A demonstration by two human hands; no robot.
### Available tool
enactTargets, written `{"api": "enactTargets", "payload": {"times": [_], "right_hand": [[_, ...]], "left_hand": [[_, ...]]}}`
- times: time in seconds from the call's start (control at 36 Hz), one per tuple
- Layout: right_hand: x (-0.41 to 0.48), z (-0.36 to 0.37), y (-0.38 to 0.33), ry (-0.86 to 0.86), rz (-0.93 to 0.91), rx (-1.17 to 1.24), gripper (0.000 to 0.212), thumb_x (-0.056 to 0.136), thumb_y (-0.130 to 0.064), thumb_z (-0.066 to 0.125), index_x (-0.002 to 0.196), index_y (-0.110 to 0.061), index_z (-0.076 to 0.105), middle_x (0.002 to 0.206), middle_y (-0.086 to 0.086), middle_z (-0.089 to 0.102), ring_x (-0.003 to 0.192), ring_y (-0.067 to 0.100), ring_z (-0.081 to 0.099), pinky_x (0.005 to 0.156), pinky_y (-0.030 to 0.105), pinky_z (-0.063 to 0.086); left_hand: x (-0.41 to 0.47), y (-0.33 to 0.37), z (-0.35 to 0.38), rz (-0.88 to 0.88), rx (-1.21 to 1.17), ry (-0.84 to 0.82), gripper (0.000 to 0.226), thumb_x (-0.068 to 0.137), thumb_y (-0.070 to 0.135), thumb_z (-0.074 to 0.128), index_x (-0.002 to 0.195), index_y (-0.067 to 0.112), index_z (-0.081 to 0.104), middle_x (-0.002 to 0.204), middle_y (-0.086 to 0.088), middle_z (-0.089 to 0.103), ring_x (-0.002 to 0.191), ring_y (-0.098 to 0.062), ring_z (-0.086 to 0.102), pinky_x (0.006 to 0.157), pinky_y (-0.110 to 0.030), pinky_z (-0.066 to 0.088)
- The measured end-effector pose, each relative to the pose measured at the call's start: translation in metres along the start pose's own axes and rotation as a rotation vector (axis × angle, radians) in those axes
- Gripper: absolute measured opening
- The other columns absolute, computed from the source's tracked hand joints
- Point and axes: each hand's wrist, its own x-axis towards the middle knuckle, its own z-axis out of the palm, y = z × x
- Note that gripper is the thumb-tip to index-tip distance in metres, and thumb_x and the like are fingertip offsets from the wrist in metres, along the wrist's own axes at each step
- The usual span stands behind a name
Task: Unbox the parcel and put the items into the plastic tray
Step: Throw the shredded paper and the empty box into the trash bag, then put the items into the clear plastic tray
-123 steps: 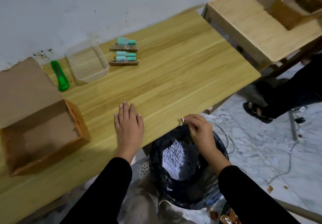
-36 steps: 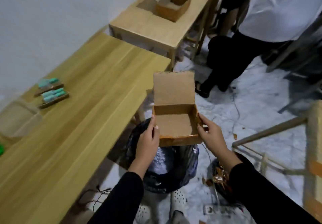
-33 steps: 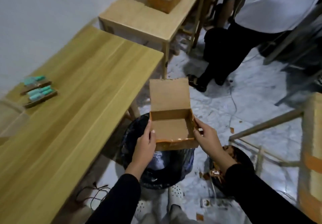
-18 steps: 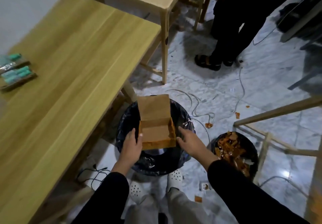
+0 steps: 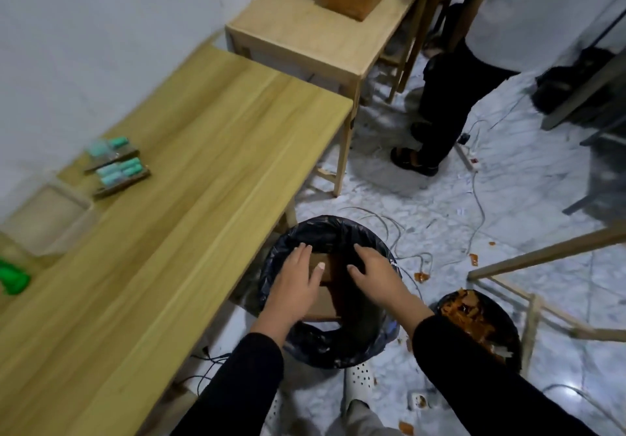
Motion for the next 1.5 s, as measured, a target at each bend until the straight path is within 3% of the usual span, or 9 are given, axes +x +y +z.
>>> {"api": "enactTargets", "payload": {"times": [0.22,0.61,0.78,0.97,1.06,1.11,1.17,1.22,1.5], "right_hand": [[0.021,-0.023,-0.116,0.079,-0.160,-0.004,0.055,0.095,-0.033,0.045,0.144,-0.014,0.027,0.151,0.006,0.031,0.138,0.021,0.031,0.112,0.035,0.030],[0.123,0.022,-0.302,-0.111,-0.530,-0.178,0.065,0.092,-0.034,0.052,0.146,-0.015,0.022,0.153,0.003,0.026,0.140,0.017,0.024,0.112,0.029,0.024],[0.171,0.068,-0.356,-0.153,-0.643,-0.314,0.087,0.082,-0.043,0.062,0.148,-0.019,0.010,0.156,-0.001,0.013,0.142,0.016,0.018,0.114,0.033,0.026],[0.214,0.103,-0.395,-0.134,-0.896,-0.565,0.124,0.067,-0.061,0.068,0.146,-0.010,-0.013,0.157,0.004,-0.012,0.145,0.020,-0.007,0.117,0.032,0.004],[0.234,0.111,-0.404,-0.136,-0.932,-0.659,0.129,0.063,-0.068,0.066,0.145,-0.009,-0.015,0.157,0.008,-0.015,0.145,0.023,-0.013,0.115,0.033,-0.006],[0.245,0.114,-0.408,-0.130,-0.933,-0.684,0.129,0.062,-0.071,0.064,0.146,-0.009,-0.012,0.157,0.010,-0.011,0.145,0.024,-0.010,0.117,0.037,-0.003],[0.252,0.116,-0.413,-0.108,-0.937,-0.683,0.126,0.062,-0.071,0.063,0.147,-0.010,-0.005,0.158,0.010,-0.001,0.145,0.026,-0.001,0.119,0.039,0.003],[0.256,0.116,-0.418,-0.070,-0.946,-0.649,0.118,0.063,-0.069,0.065,0.147,-0.011,0.006,0.153,0.011,0.017,0.140,0.029,0.018,0.116,0.041,0.017],[0.264,0.126,-0.424,-0.002,-0.864,-0.531,0.107,0.066,-0.062,0.067,0.146,-0.014,0.014,0.132,0.016,0.041,0.120,0.033,0.037,0.102,0.042,0.034]], "left_hand": [[0.003,-0.011,-0.111,0.073,0.009,0.206,0.056,0.099,0.040,0.032,0.147,0.012,0.023,0.155,-0.004,0.021,0.143,-0.017,0.018,0.117,-0.032,0.018],[-0.018,-0.179,-0.263,-0.525,-0.213,0.851,0.053,0.098,0.030,0.039,0.143,0.004,0.030,0.152,-0.016,0.025,0.141,-0.029,0.022,0.115,-0.038,0.018],[-0.021,-0.241,-0.267,-0.714,-0.338,0.938,0.059,0.099,0.030,0.036,0.148,0.003,0.016,0.157,-0.013,0.014,0.144,-0.027,0.016,0.118,-0.037,0.016],[-0.002,-0.270,-0.263,-0.732,-0.519,0.994,0.059,0.100,0.030,0.035,0.150,0.009,0.010,0.158,-0.006,0.012,0.144,-0.022,0.016,0.117,-0.032,0.017],[0.005,-0.277,-0.262,-0.698,-0.585,1.018,0.059,0.099,0.033,0.036,0.150,0.016,0.012,0.152,-0.013,0.029,0.130,-0.030,0.042,0.107,-0.041,0.038],[0.009,-0.277,-0.263,-0.680,-0.622,1.034,0.056,0.100,0.030,0.036,0.150,0.017,0.013,0.141,-0.002,0.044,0.107,-0.011,0.053,0.087,-0.024,0.044],[0.012,-0.277,-0.262,-0.662,-0.630,1.059,0.053,0.101,0.026,0.034,0.150,0.019,0.014,0.096,0.022,0.049,0.073,0.007,0.043,0.062,-0.009,0.036],[0.014,-0.280,-0.259,-0.646,-0.645,1.091,0.052,0.101,0.026,0.033,0.150,0.023,0.016,0.073,0.020,0.037,0.056,-0.003,0.037,0.055,-0.019,0.035],[0.016,-0.285,-0.253,-0.606,-0.639,1.146,0.050,0.101,0.027,0.030,0.149,0.028,0.014,0.068,0.017,0.034,0.052,-0.013,0.034,0.051,-0.027,0.031]]}}
